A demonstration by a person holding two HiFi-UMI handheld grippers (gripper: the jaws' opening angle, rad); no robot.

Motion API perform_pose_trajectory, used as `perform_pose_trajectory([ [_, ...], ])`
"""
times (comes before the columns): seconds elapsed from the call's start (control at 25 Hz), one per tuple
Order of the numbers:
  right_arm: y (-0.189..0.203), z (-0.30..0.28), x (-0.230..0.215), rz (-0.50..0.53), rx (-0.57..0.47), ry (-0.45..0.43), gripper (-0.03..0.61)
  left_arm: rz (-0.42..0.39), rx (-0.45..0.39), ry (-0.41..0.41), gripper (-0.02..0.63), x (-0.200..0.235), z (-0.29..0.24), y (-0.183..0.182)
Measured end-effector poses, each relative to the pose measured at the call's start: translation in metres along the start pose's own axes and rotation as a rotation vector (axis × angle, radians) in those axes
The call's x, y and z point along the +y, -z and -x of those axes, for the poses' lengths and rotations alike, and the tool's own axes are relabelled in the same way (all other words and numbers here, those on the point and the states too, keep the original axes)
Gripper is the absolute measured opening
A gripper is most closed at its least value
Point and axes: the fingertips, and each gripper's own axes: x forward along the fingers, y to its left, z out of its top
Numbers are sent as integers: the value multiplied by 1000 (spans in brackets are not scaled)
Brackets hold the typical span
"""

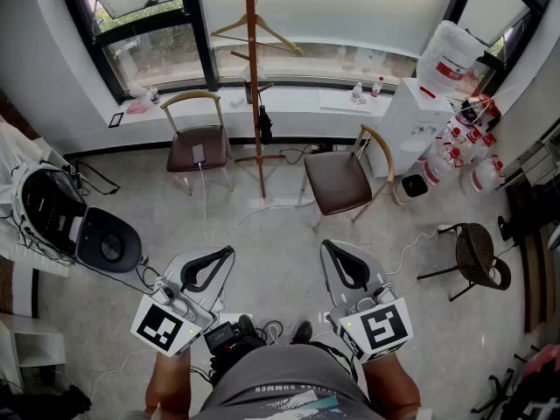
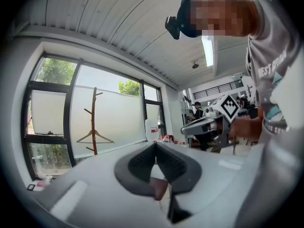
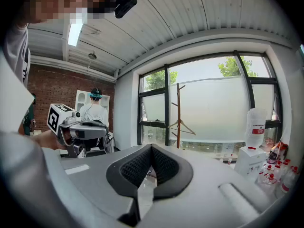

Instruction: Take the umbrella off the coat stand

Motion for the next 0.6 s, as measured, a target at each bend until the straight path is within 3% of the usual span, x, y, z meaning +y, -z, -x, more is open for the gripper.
perform_pose_trajectory([
  [0.6, 14, 43, -74, -5, -9, -43, 0, -17, 26, -52, 2, -61, -59, -13],
])
